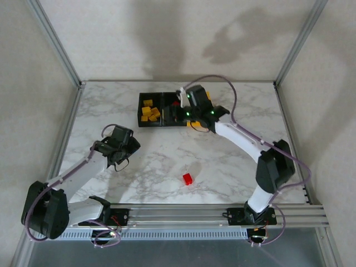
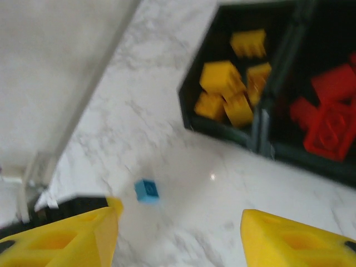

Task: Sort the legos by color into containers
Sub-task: Pick up the lego from the middle-left of the table.

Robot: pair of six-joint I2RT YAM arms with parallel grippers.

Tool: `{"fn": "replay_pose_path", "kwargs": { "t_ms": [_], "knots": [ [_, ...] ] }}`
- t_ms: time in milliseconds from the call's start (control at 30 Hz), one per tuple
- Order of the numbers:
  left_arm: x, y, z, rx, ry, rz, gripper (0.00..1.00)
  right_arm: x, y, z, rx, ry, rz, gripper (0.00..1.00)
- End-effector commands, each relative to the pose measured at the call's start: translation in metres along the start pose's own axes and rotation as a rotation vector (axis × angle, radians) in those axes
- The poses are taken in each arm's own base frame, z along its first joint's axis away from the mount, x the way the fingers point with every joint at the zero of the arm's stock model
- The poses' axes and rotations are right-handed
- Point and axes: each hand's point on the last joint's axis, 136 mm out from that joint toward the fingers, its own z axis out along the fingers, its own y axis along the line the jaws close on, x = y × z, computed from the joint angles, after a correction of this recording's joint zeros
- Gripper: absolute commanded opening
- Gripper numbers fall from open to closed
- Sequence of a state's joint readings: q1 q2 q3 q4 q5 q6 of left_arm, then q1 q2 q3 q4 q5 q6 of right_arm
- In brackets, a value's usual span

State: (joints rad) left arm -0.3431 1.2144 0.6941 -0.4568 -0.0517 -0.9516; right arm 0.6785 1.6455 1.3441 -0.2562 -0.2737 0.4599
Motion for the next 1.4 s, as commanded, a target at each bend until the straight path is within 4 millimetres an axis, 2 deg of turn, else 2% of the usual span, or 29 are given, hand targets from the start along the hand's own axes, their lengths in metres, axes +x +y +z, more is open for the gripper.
{"fn": "replay_pose_path", "kwargs": {
  "t_ms": [0, 67, 167, 300, 433, 500, 600, 767, 833, 900, 1033, 1133, 1367],
  "knots": [
    [-0.016, -0.004, 0.007, -0.036, -0.048, -0.014, 0.76, 0.034, -0.023, -0.015, 0.052, 0.026, 0.036, 0.59],
    [-0.017, -0.006, 0.015, -0.057, -0.04, -0.001, 0.75, 0.056, -0.037, -0.023, 0.088, 0.049, 0.061, 0.59],
    [-0.019, -0.008, 0.026, -0.082, -0.043, 0.008, 0.75, 0.078, -0.05, -0.034, 0.128, 0.064, 0.087, 0.59],
    [-0.021, -0.01, 0.04, -0.114, -0.044, 0.023, 0.72, 0.096, -0.06, -0.042, 0.153, 0.082, 0.12, 0.59],
    [-0.022, -0.006, 0.053, -0.164, -0.049, 0.047, 0.67, 0.103, -0.061, -0.049, 0.157, 0.084, 0.133, 0.58],
    [-0.022, -0.005, 0.059, -0.18, -0.048, 0.057, 0.61, 0.104, -0.061, -0.054, 0.161, 0.076, 0.133, 0.58],
    [-0.022, -0.005, 0.066, -0.196, -0.047, 0.068, 0.44, 0.105, -0.062, -0.058, 0.169, 0.071, 0.136, 0.58],
    [-0.019, -0.006, 0.07, -0.196, -0.025, 0.077, 0.22, 0.108, -0.063, -0.063, 0.176, 0.066, 0.138, 0.58],
    [-0.019, -0.01, 0.067, -0.178, -0.02, 0.079, 0.16, 0.111, -0.065, -0.064, 0.179, 0.067, 0.143, 0.58],
    [-0.019, -0.017, 0.063, -0.156, -0.015, 0.082, 0.14, 0.114, -0.068, -0.065, 0.183, 0.068, 0.154, 0.58],
    [-0.018, -0.05, 0.051, -0.083, -0.012, 0.119, 0.12, 0.117, -0.072, -0.069, 0.167, 0.051, 0.188, 0.58],
    [-0.01, -0.088, 0.043, -0.029, -0.007, 0.177, 0.11, 0.113, -0.078, -0.076, 0.161, 0.011, 0.222, 0.58],
    [0.016, -0.185, 0.037, 0.118, 0.019, 0.282, 0.11, 0.107, -0.106, -0.1, 0.212, -0.089, 0.314, 0.59]
  ]
}}
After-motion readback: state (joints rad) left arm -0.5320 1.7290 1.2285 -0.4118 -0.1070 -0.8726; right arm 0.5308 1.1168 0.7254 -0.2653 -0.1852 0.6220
